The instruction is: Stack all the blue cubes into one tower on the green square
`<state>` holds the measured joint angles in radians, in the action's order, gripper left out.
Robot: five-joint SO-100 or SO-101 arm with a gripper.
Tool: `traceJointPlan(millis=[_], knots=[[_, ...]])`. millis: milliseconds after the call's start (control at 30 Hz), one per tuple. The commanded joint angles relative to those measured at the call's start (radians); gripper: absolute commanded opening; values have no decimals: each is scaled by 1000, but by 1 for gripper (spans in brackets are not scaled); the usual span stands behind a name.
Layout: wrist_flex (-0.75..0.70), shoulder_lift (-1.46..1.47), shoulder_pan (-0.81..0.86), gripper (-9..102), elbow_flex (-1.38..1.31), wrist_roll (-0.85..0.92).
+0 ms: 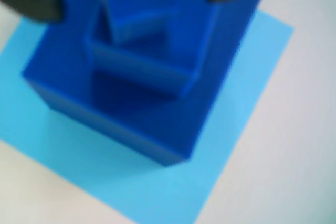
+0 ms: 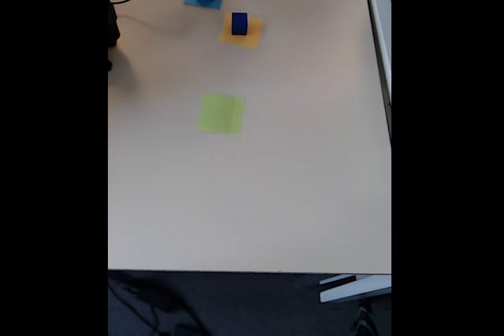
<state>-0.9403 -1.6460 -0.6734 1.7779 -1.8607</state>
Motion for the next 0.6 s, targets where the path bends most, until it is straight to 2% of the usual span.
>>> traceJointPlan(millis=[0,567], knots=[[17,-40,12,12,-6,6],[3,-49,20,8,-6,28]])
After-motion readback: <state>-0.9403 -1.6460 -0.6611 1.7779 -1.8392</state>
